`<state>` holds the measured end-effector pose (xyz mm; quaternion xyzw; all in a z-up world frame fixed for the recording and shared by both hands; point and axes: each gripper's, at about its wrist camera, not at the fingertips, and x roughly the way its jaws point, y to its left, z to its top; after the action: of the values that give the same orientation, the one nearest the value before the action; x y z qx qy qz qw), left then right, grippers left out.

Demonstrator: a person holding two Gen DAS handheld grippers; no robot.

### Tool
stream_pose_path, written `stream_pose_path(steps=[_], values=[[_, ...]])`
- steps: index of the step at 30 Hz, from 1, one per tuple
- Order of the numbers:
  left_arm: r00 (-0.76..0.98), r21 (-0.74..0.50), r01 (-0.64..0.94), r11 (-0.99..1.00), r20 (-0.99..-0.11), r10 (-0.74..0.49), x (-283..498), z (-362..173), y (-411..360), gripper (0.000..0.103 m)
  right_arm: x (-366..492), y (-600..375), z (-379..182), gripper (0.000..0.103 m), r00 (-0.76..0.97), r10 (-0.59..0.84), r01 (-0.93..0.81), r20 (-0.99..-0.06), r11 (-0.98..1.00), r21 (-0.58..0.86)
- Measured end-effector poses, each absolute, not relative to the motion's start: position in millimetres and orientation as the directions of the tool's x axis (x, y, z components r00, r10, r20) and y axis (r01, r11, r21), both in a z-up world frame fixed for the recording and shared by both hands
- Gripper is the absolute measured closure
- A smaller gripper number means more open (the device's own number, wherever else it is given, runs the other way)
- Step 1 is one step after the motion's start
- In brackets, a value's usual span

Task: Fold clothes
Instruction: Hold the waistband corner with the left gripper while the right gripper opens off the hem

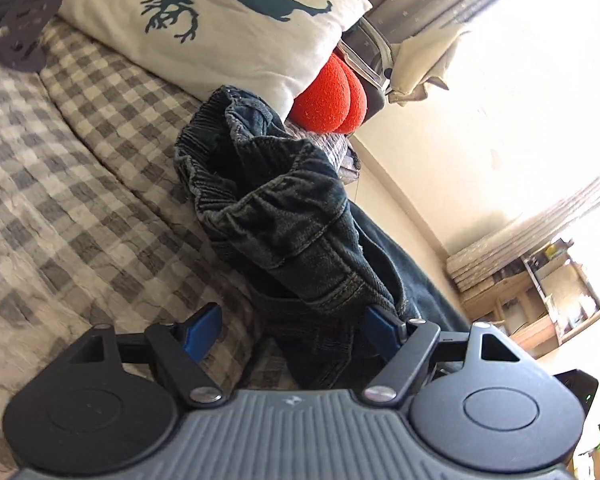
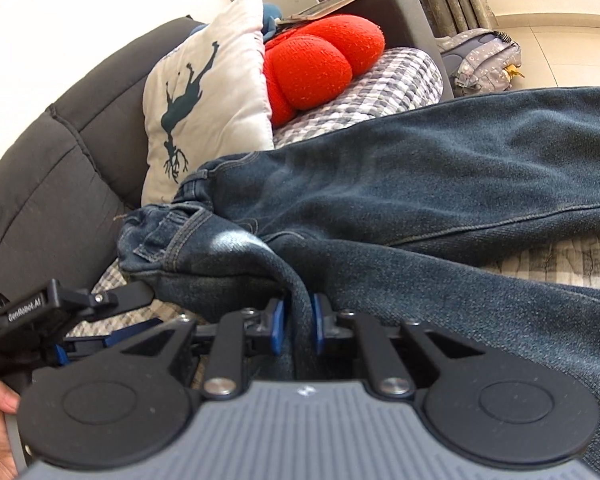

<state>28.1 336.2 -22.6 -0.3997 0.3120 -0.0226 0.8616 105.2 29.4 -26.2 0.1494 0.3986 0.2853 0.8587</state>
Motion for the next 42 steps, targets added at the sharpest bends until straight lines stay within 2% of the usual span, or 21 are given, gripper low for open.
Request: stream_pose_path(steps=[6, 10, 13, 14, 15, 16, 18, 23, 28, 32, 37, 42], values=[[0.848, -0.734, -0.129, 0.667, -0.43, -0.309, 18, -14, 329, 0.027, 104, 29, -27, 0.094, 0.513, 0.609, -0.379, -0.605, 0.793, 0.477], [0.84, -0.693, -0.207, 0.691, -0.488, -0.237, 23, -14, 328, 0.027, 101, 32, -26, 0.092, 0.509, 0.605, -0.393, -0.612, 0.796, 0.46], [0.837, -0.711, -0.281, 0.644, -0.51, -0.198, 25, -20, 334, 0.042, 97, 34, -26, 0.088, 0.505, 0.603, -0.407, -0.618, 0.797, 0.447], [0.837, -0.73, -0.298, 0.615, -0.509, -0.199, 25, -23, 337, 0.062, 96, 35, -26, 0.088, 0.504, 0.602, -0.41, -0.62, 0.798, 0.441], [0.837, -0.747, -0.315, 0.586, -0.509, -0.2, 25, -26, 340, 0.077, 95, 36, -26, 0.088, 0.505, 0.597, -0.415, -0.623, 0.801, 0.431], [0.834, -0.744, -0.336, 0.578, -0.52, -0.184, 23, -25, 342, 0.079, 93, 38, -25, 0.086, 0.505, 0.593, -0.425, -0.627, 0.803, 0.417], [0.828, -0.736, -0.378, 0.561, -0.54, -0.152, 18, -22, 346, 0.084, 90, 40, -23, 0.074, 0.494, 0.598, -0.447, -0.631, 0.797, 0.406], [0.842, -0.758, -0.407, 0.509, -0.527, -0.112, -8, -7, 374, 0.086, 75, 41, -12, 0.05, 0.46, 0.617, -0.527, -0.639, 0.769, 0.363], [0.82, -0.72, -0.457, 0.522, -0.569, -0.067, -32, -8, 399, 0.087, 43, 46, 1, 0.043, 0.418, 0.63, -0.65, -0.654, 0.711, 0.269], [0.772, -0.677, -0.515, 0.526, -0.633, -0.058, -41, -39, 412, 0.087, 10, 52, 4, 0.042, 0.422, 0.592, -0.733, -0.687, 0.668, 0.126], [0.798, -0.731, -0.479, 0.487, -0.593, -0.105, -53, -61, 420, 0.085, -25, 45, 1, 0.048, 0.481, 0.514, -0.774, -0.71, 0.629, -0.068], [0.804, -0.731, -0.458, 0.506, -0.583, -0.114, -56, -55, 419, 0.078, -40, 6, 0, 0.052, 0.53, 0.445, -0.744, -0.721, 0.652, -0.144]])
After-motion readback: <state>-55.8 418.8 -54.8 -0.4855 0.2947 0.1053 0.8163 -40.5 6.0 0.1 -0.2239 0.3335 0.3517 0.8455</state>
